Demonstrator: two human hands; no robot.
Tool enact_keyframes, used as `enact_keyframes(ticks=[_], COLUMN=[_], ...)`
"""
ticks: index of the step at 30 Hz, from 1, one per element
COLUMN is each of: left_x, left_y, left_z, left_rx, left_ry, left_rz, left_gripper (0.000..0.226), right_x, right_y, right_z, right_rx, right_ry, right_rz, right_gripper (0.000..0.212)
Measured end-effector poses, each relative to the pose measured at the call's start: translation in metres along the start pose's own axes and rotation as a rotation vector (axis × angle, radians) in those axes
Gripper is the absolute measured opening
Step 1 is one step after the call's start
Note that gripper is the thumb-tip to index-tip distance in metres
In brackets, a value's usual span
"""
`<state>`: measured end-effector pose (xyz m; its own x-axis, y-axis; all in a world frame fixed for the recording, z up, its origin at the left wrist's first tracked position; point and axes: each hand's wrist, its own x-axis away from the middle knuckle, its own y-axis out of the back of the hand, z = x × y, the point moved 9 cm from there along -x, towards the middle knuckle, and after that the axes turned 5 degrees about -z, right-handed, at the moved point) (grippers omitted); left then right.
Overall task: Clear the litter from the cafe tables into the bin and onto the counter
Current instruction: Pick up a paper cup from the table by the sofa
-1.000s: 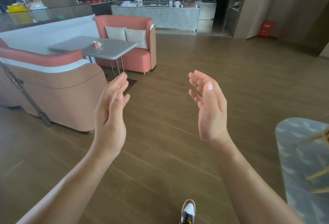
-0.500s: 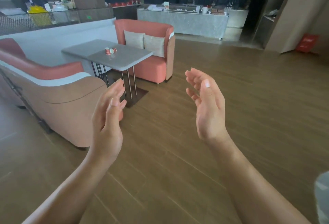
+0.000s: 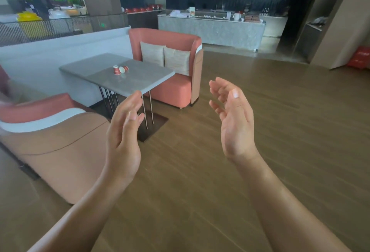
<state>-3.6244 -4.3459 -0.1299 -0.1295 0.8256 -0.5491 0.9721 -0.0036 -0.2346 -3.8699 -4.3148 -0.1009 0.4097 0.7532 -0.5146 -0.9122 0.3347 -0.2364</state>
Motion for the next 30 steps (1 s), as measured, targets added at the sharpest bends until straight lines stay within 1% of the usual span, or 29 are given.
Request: enact_keyframes(ticks=[6, 9, 13, 16, 18, 22, 25, 30], left_x=[-0.109, -0.150, -0.215, -0.267, -0.305, -0.383, -0.434, -0.499], left_y=[-0.003, -0.006, -0.015, -0.025, -0.031, -0.035, -0.034, -0.032], left_z=[0.069, 0.097, 0.150, 0.193, 0.221, 0.270, 0.302, 0.349], left_rx=[-0.053, -0.056, -0.079, -0.127, -0.173, -0.276, -0.324, -0.346], left_ry=[0.016, 0.025, 0.033, 0.013, -0.011, -0.054, -0.073, -0.082], left_rz=[-0.025, -0.046, -0.104, -0.113, -0.138, -0.234, -0.296, -0.348], left_gripper=[0.051, 0.047, 0.052, 0.044, 0.042, 0.041, 0.042, 0.040], right_x=[-0.111, -0.154, -0.224, -0.281, -0.325, -0.421, -0.484, -0.552], right_y=[-0.048, -0.067, -0.092, -0.109, -0.123, -0.155, -0.182, -0.221], right_z=[-0.076, -0.113, -0.177, -0.230, -0.263, -0.315, -0.345, -0.400], right_rx=[-0.039, -0.080, -0.111, -0.116, -0.125, -0.162, -0.191, -0.222], right_ry=[-0.011, -0.027, -0.063, -0.071, -0.067, -0.065, -0.064, -0.099], right_rz=[0.042, 0.070, 0.092, 0.112, 0.152, 0.226, 0.287, 0.373], right_gripper=[0.045, 0.046, 0.048, 0.054, 0.055, 0.048, 0.038, 0.034])
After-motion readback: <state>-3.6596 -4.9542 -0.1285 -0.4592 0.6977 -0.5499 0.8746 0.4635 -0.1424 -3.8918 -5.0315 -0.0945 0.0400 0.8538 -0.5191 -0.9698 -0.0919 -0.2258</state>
